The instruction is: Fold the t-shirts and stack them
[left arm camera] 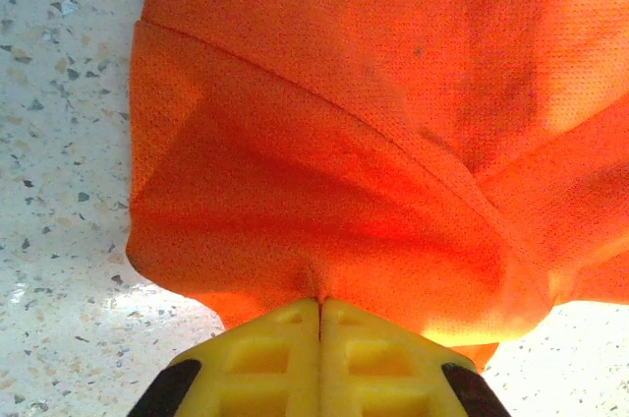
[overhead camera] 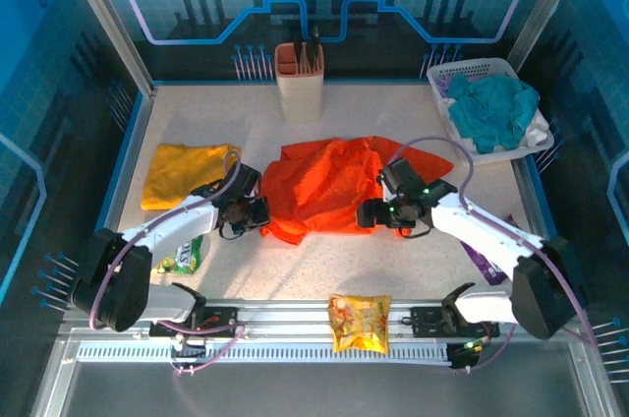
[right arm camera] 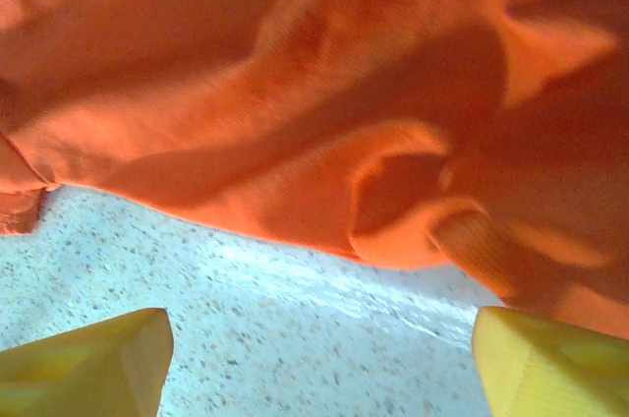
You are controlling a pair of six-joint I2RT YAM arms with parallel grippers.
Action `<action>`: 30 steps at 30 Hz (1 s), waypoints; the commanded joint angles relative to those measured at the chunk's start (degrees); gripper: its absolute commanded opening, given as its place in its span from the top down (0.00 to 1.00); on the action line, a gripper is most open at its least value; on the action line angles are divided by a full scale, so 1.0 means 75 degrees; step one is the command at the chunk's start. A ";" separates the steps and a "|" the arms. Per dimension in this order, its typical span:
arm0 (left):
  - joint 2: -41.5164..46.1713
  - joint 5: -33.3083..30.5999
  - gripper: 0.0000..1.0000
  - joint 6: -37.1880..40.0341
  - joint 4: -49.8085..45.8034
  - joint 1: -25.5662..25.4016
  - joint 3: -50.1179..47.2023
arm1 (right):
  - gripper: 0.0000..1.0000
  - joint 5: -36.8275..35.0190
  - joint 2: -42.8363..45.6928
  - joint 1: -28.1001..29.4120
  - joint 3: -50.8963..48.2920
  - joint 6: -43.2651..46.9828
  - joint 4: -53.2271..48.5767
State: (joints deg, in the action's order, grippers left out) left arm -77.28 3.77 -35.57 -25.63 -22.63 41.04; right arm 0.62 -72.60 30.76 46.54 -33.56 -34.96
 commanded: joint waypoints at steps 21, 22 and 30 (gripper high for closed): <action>-0.0220 0.0037 0.99 0.0126 0.0100 0.0035 0.0072 | 0.30 -0.0090 0.1002 -0.1694 -0.2647 -0.1618 0.1788; -0.0234 0.0041 0.99 0.0126 0.0101 0.0033 0.0074 | 0.30 -0.0062 0.0896 -0.1655 -0.2616 -0.1576 0.1933; -0.0210 -0.0031 0.99 0.0148 -0.0029 0.0030 0.0101 | 0.49 -0.0982 0.0001 -0.1547 -0.2054 -0.1472 0.1705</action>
State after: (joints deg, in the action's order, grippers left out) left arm -78.76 3.77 -35.57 -24.99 -22.63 41.04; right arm -3.99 -69.65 18.72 30.13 -45.50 -30.87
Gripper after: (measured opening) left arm 0.050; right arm 0.529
